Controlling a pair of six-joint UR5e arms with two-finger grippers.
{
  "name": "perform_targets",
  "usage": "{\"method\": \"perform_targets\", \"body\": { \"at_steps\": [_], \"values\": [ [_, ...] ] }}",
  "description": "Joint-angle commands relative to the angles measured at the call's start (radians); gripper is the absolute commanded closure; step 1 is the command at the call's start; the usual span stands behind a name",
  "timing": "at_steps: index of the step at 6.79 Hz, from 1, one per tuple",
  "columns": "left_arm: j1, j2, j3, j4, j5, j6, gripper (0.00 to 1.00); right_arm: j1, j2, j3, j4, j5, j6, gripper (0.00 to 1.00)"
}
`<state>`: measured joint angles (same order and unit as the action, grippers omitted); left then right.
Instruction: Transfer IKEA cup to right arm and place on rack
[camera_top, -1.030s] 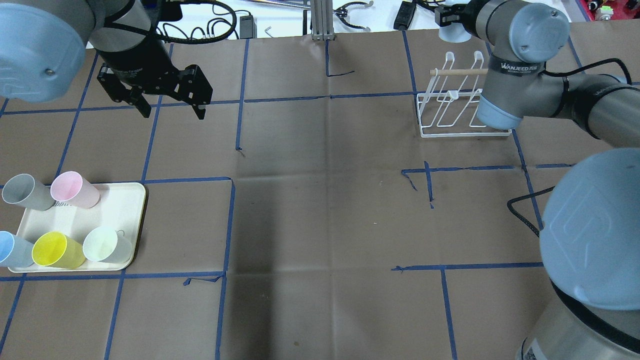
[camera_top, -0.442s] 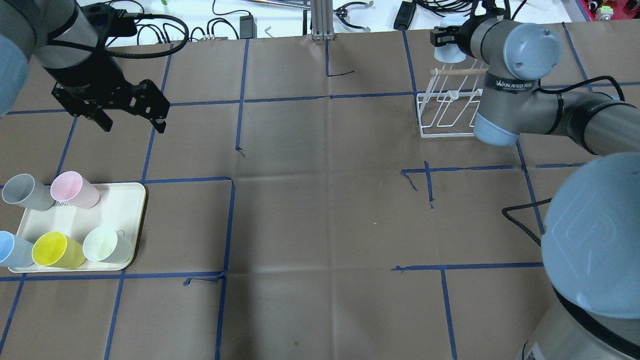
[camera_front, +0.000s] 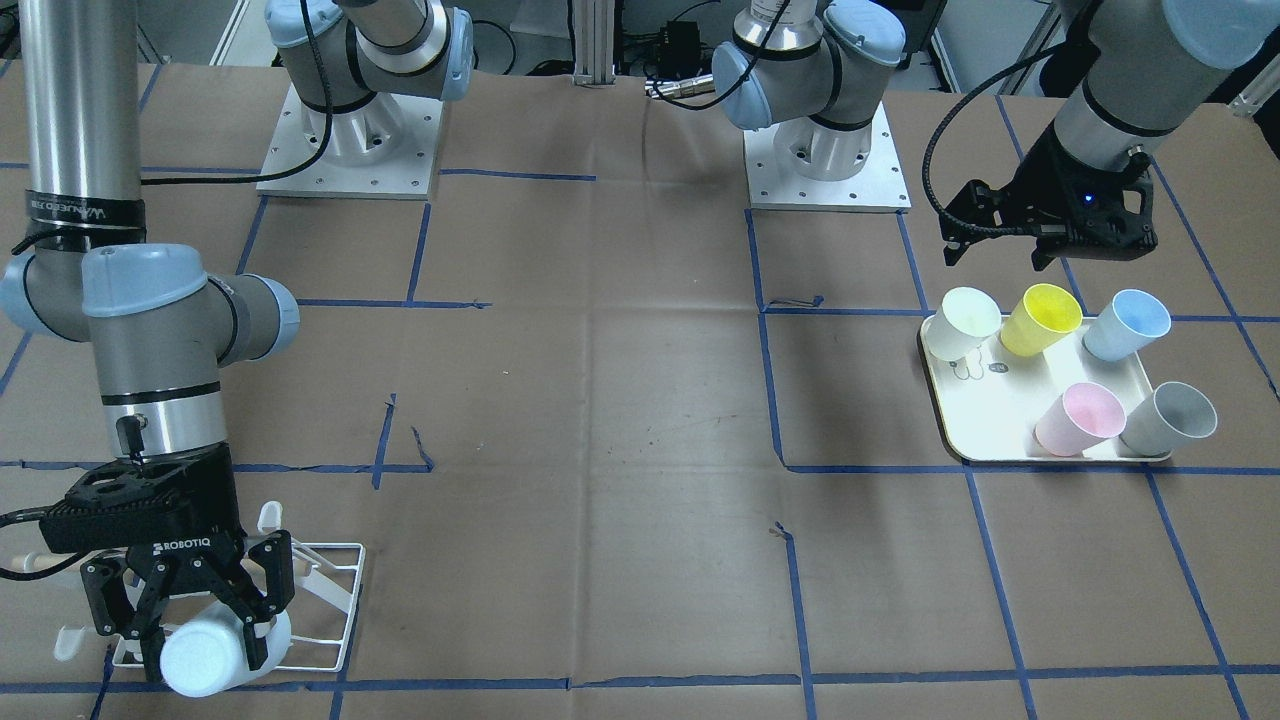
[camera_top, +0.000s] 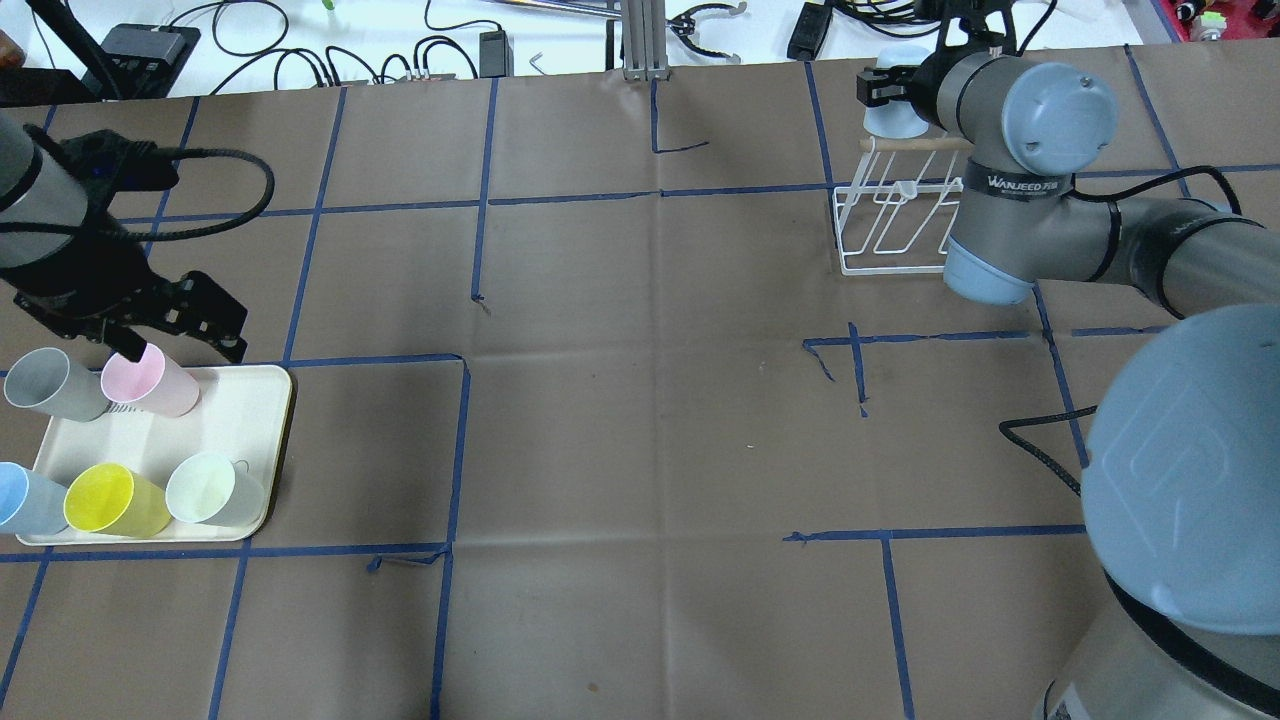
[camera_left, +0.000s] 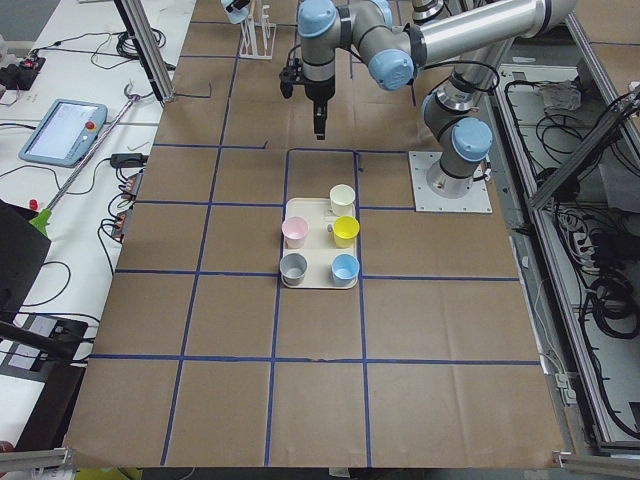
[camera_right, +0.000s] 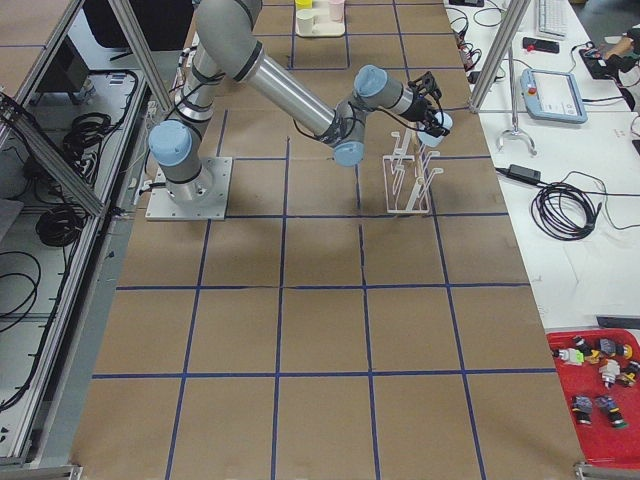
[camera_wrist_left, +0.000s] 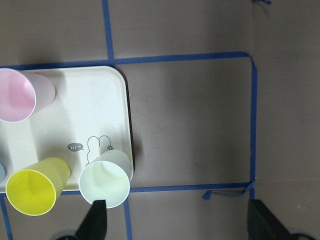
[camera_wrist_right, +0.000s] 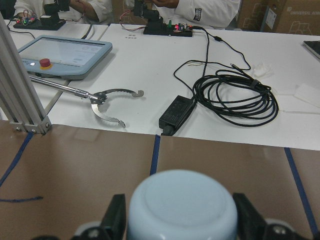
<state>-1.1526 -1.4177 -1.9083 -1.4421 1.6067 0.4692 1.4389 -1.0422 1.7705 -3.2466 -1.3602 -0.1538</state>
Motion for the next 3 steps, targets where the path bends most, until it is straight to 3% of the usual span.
{"method": "perform_targets", "body": {
  "at_steps": [1,3],
  "values": [
    [0.111,0.029,-0.142,0.135,0.001,0.114,0.01,0.0,-0.005,-0.005,0.001,0.001,0.007,0.01],
    [0.106,-0.012,-0.158,0.17,-0.002,0.105,0.01,0.0,-0.012,-0.009,0.001,0.0,0.004,0.01]
  ]
}}
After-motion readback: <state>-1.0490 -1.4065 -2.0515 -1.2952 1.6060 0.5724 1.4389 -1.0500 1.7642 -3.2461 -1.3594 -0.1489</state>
